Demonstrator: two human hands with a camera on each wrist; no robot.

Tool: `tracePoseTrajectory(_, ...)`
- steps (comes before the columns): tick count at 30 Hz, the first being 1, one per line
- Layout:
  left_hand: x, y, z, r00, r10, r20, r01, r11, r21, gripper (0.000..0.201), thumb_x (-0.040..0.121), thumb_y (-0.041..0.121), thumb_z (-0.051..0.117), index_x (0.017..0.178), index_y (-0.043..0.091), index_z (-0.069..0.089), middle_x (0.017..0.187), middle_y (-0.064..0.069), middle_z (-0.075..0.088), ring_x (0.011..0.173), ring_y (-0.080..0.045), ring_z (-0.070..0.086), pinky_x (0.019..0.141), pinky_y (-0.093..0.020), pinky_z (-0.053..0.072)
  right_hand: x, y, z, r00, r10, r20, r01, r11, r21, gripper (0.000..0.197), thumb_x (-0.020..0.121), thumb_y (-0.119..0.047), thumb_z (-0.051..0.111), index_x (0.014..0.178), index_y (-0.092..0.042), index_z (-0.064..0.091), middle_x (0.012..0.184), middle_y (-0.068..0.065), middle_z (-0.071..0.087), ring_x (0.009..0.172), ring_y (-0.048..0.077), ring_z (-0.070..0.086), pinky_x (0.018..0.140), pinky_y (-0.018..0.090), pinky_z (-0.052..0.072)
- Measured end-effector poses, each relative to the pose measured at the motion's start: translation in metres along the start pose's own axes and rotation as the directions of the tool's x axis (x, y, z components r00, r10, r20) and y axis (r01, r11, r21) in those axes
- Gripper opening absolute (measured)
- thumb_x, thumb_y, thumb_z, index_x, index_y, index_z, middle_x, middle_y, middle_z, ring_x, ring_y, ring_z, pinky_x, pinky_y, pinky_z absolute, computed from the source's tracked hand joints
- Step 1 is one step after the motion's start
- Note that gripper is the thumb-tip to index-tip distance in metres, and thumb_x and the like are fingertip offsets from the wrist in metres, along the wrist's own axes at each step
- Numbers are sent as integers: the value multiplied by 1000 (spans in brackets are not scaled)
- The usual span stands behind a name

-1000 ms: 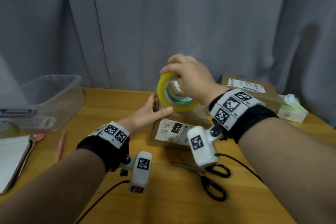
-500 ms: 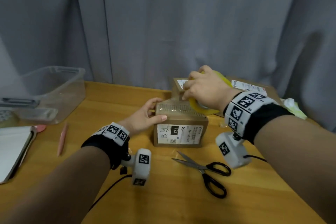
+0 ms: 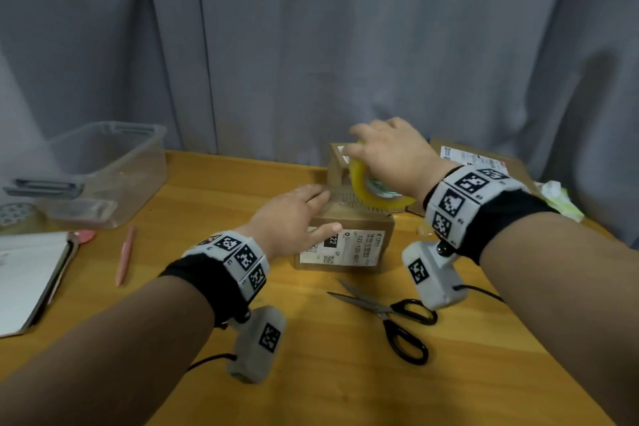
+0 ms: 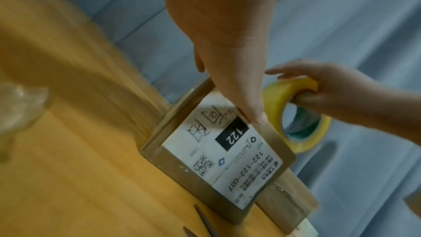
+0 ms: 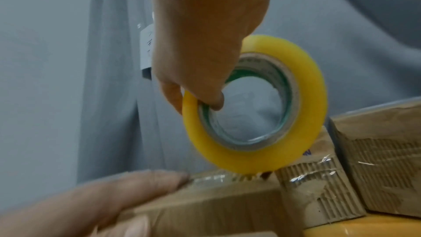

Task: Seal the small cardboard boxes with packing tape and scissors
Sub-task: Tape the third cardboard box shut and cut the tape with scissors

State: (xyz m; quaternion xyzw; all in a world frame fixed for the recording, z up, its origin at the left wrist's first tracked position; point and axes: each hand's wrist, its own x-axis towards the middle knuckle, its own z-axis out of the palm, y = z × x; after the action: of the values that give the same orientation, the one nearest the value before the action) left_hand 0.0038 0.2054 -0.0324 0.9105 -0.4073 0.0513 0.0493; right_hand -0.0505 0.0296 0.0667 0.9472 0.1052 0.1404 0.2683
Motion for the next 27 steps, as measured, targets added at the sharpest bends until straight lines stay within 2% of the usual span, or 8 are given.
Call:
tracePoseTrajectory(2, 3, 5, -4, 999, -31, 31, 29, 996, 79, 82, 85, 75, 22, 150, 27, 19, 154, 1, 24, 139, -21, 25, 110, -44, 26, -5, 13, 1, 991, 131, 14, -131, 985, 108, 47, 95, -12, 45, 138, -32, 42, 131, 8, 46, 121, 31, 44, 99, 42, 34)
tracePoseTrajectory(5, 11, 19, -11, 987, -130, 97, 115, 982, 148, 86, 77, 83, 22, 147, 34, 25, 143, -1, 29, 130, -25, 28, 102, -49, 27, -6, 13, -1, 985, 163, 50, -169, 970, 177, 51, 94, -14, 51, 139, -37, 40, 127, 7, 47, 113, 31, 47, 82, 37, 37)
tracePoseTrajectory(7, 14, 22, -11, 984, -149, 99, 131, 976, 172, 88, 75, 85, 25, 146, 34, 28, 137, -1, 32, 125, -25, 29, 99, -48, 27, -5, 10, 0, 994, 108, 15, -109, 986, 128, 51, 94, -22, 54, 139, -41, 41, 130, 4, 45, 115, 29, 45, 89, 38, 36)
tracePoseTrajectory(10, 12, 18, -9, 988, -135, 76, 121, 979, 162, 91, 75, 84, 27, 149, 33, 19, 136, -2, 33, 124, -23, 32, 101, -46, 30, -16, 23, 1, 997, 76, 17, -77, 994, 75, 48, 94, -27, 54, 138, -43, 43, 130, 1, 46, 113, 27, 43, 91, 38, 34)
tracePoseTrajectory(13, 12, 16, -9, 989, -124, 86, 109, 981, 161, 91, 77, 83, 28, 150, 32, 14, 137, -3, 33, 124, -22, 32, 103, -46, 31, -42, 41, 16, 987, 76, 140, -69, 996, -48, 49, 96, -19, 47, 136, -47, 44, 128, -2, 48, 111, 24, 43, 90, 36, 33)
tracePoseTrajectory(18, 14, 19, -8, 986, -139, 88, 124, 979, 162, 92, 75, 84, 31, 150, 34, 14, 136, -3, 33, 123, -22, 33, 104, -47, 32, -65, 33, 54, 962, 127, 241, -135, 991, 18, 60, 97, -16, 43, 144, -50, 27, 135, 1, 45, 110, 24, 44, 95, 38, 34)
tracePoseTrajectory(22, 22, 31, -18, 972, -177, 154, 138, 962, 234, 98, 68, 89, 35, 149, 39, 12, 142, -6, 30, 131, -27, 30, 110, -59, 21, -63, 30, 65, 958, 126, 259, -135, 991, 17, 60, 99, -19, 42, 146, -49, 21, 139, 3, 42, 119, 27, 42, 101, 41, 32)
tracePoseTrajectory(27, 43, 70, -28, 930, -254, 267, 110, 883, 456, 101, 66, 92, 26, 147, 44, -10, 152, -18, 25, 136, -37, 30, 108, -69, 3, -61, 21, 67, 950, 112, 291, -132, 990, 50, 57, 98, -21, 42, 147, -45, 24, 141, 3, 41, 125, 29, 39, 106, 45, 28)
